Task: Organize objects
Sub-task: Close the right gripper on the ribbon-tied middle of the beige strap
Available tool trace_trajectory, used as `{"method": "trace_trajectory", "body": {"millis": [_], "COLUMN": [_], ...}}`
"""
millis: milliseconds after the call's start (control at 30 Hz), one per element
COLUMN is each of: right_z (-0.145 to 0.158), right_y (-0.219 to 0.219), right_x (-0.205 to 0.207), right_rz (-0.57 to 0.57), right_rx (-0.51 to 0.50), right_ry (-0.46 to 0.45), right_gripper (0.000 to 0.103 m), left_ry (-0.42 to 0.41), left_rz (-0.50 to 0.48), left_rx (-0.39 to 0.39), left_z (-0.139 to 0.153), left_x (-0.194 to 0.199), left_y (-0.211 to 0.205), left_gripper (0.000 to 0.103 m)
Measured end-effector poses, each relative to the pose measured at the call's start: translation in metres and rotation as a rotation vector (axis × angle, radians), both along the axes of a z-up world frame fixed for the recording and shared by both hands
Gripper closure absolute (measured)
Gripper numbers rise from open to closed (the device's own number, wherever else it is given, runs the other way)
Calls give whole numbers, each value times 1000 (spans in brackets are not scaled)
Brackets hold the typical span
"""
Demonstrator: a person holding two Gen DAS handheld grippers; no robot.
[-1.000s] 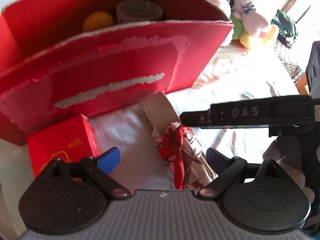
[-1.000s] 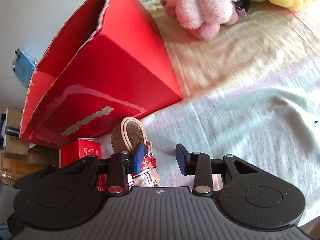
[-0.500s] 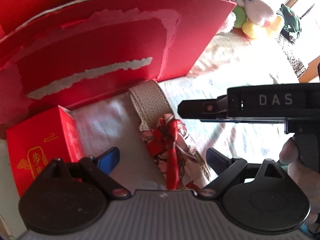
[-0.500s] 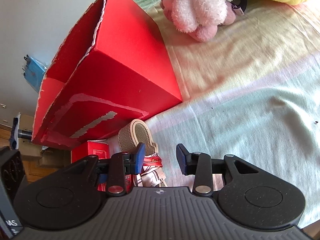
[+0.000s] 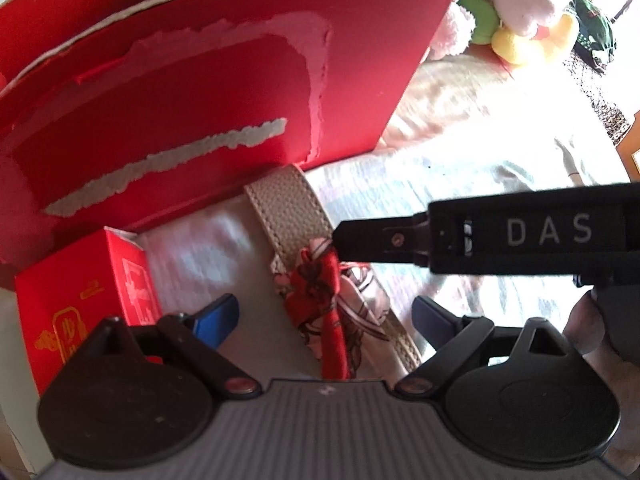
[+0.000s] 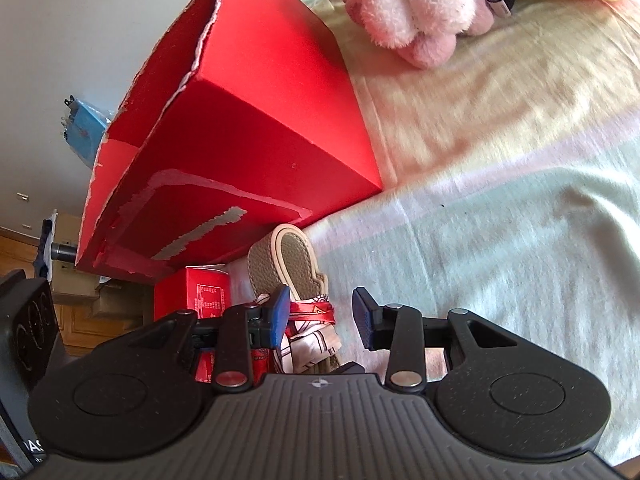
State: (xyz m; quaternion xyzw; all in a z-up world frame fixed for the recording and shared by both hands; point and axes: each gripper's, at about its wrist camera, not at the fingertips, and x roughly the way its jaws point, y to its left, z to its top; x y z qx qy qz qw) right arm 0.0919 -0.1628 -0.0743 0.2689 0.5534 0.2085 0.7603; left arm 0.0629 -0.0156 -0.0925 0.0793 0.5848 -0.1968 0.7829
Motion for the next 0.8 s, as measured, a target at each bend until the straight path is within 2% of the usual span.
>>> {"method": "trace_trajectory", "body": {"millis": [800], "right_z": [0], "right_y": [17], "right_x": [-5], "right_rz": [57], "right_rx": [45], "right_ry": [1], "right_gripper": [63], "left_ry": [1], "left_rz": [-19], "left_rx": [20], "left_z": [3], "left_x": [-1], "left_y": [-11], "left_gripper": [9]}}
